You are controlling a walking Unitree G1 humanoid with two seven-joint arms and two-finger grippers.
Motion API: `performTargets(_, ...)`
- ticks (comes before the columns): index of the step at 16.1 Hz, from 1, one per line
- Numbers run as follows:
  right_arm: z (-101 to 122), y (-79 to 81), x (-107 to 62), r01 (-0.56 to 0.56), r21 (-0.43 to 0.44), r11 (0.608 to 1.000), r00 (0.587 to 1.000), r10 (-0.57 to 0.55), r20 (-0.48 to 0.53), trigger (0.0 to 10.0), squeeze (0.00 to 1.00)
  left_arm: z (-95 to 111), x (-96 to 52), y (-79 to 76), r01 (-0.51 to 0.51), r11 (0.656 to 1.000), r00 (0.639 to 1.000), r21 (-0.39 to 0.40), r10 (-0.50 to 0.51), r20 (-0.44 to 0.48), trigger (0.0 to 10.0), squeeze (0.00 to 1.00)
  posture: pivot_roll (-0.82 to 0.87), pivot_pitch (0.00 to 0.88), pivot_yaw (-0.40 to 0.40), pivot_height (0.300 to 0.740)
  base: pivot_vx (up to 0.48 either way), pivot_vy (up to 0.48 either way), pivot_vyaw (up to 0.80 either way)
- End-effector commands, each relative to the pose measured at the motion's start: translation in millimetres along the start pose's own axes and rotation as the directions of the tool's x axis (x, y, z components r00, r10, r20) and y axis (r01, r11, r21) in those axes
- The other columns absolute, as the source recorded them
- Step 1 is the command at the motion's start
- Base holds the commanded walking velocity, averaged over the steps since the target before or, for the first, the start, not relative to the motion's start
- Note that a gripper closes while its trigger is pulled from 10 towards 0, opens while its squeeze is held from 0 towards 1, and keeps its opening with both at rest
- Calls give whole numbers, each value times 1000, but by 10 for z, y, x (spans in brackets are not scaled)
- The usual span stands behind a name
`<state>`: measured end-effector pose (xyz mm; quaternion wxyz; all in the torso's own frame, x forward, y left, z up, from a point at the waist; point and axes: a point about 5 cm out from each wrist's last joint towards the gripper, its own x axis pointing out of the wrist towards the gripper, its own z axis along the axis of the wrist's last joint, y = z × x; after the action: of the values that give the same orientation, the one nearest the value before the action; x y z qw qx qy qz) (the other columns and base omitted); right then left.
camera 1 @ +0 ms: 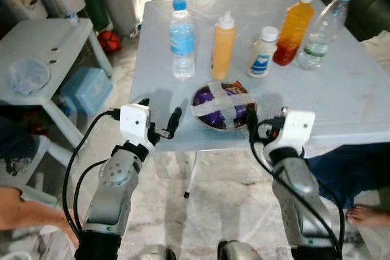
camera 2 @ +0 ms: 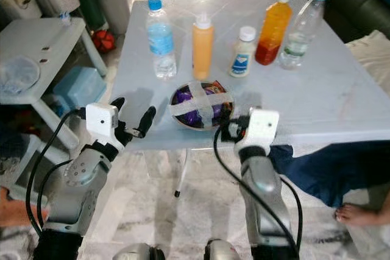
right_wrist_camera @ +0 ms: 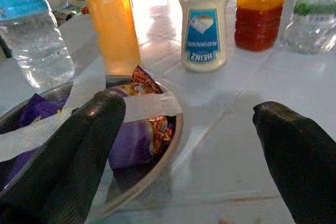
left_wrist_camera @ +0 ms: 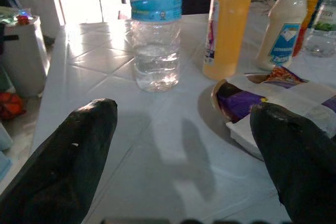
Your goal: Restocking fridge
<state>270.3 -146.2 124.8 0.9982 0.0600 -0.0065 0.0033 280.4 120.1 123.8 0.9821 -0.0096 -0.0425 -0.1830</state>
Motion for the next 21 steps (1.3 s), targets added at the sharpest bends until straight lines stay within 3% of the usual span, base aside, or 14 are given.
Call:
performTargets(1, -98, -34, -8, 37, 31, 999, 998, -35, -56, 10000, 0, 20, 2, -5, 6, 1000, 1000, 11, -6, 4, 10000, 0, 5, 71, 55, 740, 0, 0, 0)
performTargets(12, -215, 95, 22, -8, 110, 994, 988, 25, -152, 10000, 0, 25, 15, -29, 20, 1000, 1000, 19, -20, 10, 10000, 0, 10, 68, 50, 740, 0, 0, 0)
performTargets(16, -132, 159, 102, -1, 247, 969, 987, 41, -157, 10000, 0, 23, 20, -43, 25, 999, 1000, 22, -25, 11, 10000, 0, 9, 70, 54, 740, 0, 0, 0)
performTargets(20, -200, 179, 75, 33, 302, 953, 966, 47, -256, 10000, 0, 31, 32, -64, 34, 999, 999, 26, -35, 16, 10000, 0, 8, 70, 54, 740, 0, 0, 0)
performTargets(21, -239, 177, 64, 70, 370, 926, 953, 47, -298, 10000, 0, 31, 36, -64, 34, 999, 999, 27, -35, 16, 10000, 0, 7, 72, 54, 740, 0, 0, 0)
